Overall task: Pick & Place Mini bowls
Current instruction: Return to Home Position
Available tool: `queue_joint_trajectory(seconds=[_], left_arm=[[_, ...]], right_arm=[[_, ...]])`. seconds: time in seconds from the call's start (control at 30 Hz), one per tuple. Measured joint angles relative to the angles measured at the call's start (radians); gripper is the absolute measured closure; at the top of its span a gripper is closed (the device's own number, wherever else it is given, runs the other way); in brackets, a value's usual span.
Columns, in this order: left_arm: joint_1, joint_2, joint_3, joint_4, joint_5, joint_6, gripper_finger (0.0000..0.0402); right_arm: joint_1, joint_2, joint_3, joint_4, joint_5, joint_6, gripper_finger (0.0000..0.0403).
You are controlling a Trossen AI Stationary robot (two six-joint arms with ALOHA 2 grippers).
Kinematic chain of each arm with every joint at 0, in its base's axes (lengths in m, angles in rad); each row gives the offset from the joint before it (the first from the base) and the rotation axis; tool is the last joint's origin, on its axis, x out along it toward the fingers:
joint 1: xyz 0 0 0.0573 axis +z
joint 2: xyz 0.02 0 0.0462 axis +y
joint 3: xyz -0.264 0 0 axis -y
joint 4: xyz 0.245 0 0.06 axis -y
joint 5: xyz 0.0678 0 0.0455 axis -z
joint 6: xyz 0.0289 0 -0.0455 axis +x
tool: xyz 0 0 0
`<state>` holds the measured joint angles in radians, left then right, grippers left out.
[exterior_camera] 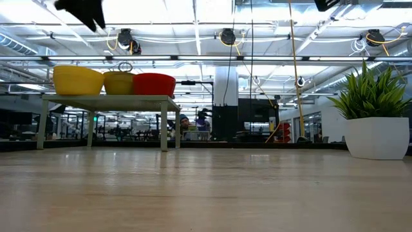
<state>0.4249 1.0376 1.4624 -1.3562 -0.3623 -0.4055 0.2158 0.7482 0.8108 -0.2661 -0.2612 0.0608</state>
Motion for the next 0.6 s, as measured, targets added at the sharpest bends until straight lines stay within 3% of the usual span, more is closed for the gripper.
queue_joint_trajectory(seconds=[0.33, 0.6], left_arm=[[-0.084, -0.238, 0.0, -0.007, -0.004, -0.104, 0.0213], [-0.12, -0.378, 0.0, -0.074, 0.004, -0.173, 0.0213]], right_arm=[[-0.001, -0.009, -0.129, 0.02, 0.159, -0.092, 0.0206], [-0.001, -0.018, -0.36, 0.342, 0.183, -0.07, 0.0206]])
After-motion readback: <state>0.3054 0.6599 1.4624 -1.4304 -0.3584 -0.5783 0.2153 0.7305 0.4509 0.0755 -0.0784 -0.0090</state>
